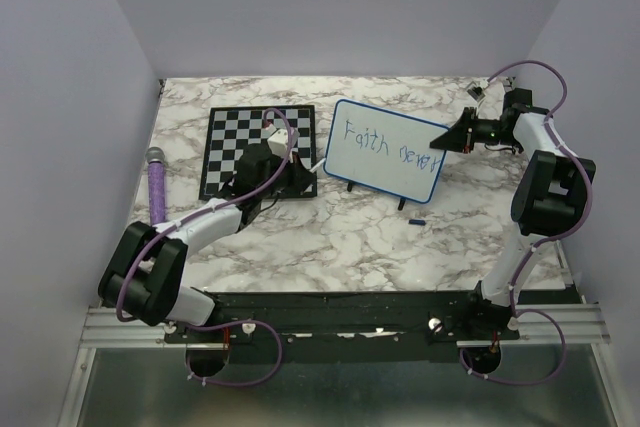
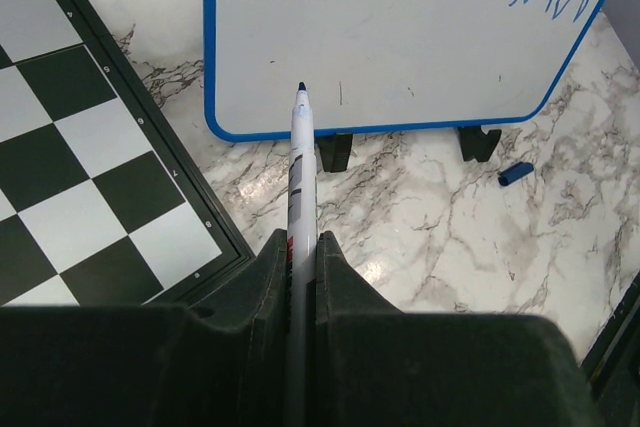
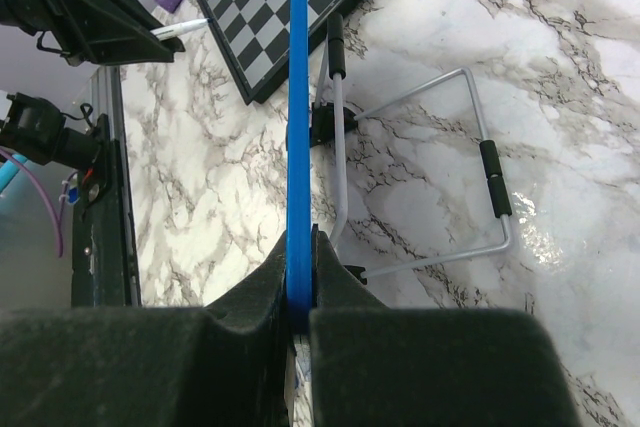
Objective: Write a sentence on the whiteboard
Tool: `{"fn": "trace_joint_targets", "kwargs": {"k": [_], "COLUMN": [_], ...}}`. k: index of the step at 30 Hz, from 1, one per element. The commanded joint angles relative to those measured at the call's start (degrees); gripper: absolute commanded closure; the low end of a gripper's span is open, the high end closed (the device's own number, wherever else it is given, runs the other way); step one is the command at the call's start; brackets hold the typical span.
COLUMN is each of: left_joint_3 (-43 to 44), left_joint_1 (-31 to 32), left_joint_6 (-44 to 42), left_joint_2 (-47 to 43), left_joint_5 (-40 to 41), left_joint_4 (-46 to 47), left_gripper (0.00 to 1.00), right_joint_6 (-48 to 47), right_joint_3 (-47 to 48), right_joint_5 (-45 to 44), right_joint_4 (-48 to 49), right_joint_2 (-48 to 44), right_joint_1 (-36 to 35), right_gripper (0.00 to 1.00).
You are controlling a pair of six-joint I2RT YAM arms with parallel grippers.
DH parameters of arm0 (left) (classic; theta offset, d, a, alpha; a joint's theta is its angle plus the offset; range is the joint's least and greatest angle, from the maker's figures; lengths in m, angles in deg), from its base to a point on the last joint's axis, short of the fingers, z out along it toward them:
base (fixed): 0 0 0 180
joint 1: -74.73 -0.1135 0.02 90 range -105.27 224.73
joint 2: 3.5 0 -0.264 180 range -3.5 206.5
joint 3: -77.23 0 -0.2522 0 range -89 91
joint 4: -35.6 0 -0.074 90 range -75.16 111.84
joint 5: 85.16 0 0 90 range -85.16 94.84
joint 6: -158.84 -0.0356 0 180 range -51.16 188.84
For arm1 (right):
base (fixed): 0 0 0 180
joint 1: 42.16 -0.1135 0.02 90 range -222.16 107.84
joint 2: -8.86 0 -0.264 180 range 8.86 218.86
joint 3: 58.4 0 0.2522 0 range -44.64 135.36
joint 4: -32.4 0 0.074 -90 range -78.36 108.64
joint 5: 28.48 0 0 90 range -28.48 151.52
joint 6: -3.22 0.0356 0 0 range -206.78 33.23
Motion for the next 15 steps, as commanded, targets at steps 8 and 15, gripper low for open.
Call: {"fn": "trace_joint_targets", "kwargs": {"k": [8, 15], "left_joint_3": [-0.4, 0.3], "left_joint_1": [1.6, 2.9], "left_joint_6": [-0.5, -1.3], "left_joint_2": [-2.6, -2.6], "left_joint_5": [4.0, 6.0], "left_joint_4": [0.3, -0.9], "left_gripper": [1.0, 1.0], "right_joint_6": [-2.2, -2.2], "right_joint_3": [1.4, 1.4], "right_joint_5": [-1.5, -1.5], "right_joint_4": [-0.5, -0.5], "right_joint_2": [-0.1, -0.1], "right_joint_1": [-0.1, -0.2], "right_gripper": [0.99, 0.99]}}
